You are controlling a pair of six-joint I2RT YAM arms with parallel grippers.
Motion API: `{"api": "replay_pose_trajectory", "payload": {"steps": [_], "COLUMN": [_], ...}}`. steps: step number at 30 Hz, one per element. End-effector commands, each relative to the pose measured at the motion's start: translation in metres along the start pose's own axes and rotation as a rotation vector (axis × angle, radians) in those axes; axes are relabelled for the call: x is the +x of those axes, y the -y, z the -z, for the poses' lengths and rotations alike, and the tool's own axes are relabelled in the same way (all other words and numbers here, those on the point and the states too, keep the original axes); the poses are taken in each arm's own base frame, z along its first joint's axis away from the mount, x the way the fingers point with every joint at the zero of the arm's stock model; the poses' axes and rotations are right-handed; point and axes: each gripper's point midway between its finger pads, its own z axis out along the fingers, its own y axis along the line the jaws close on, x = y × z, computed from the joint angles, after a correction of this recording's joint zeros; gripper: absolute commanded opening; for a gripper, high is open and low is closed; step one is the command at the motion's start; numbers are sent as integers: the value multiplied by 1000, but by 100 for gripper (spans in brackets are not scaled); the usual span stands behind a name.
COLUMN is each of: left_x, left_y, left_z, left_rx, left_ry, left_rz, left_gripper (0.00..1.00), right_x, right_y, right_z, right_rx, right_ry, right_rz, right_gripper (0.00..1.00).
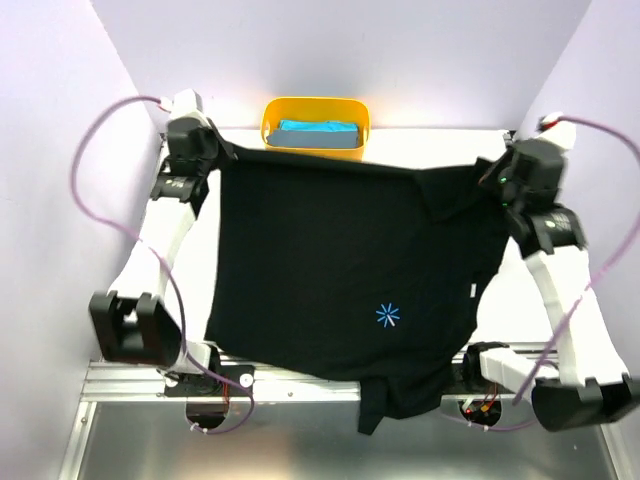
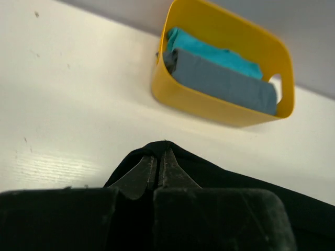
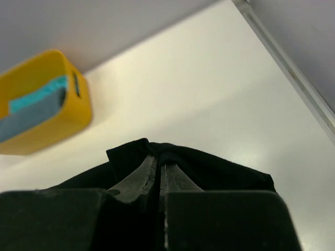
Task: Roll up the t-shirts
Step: Flatten out the T-shirt at the center of the board, then fold the T-shirt at the center of the board.
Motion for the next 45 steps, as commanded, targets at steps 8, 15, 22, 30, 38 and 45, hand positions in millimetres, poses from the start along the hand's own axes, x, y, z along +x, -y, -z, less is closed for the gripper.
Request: {"api": "replay_pose_trajectory", "payload": {"steps": [8,15,22,30,38,45], "left_x": [42,71,72,77,74,81], "left_y": [-15,-32,-39,-40,-34,-36], "left_z": [-67,-103,-114,-133,-156,-164], "left_rx": [-4,-59,-71,-67,-28,-32], "left_ry": [-59,-130,-141,-165,-167,-188], "left_rz": [15,10,7,-4,-16,-36], "left_gripper": [0,0,0,0,0,0], "right_x": [74,111,125,138,160,192], "right_y": [43,45,41,44,41,44], "right_z": [-76,-124,-140,-115,-97,-75], "right_rx": [239,272,254,224,204,177], "right_ry": [-57,-123,-161,-209,-302,-385], "right_rz": [52,80,76,29,-54,-131], "right_gripper": [1,1,1,1,1,1]}}
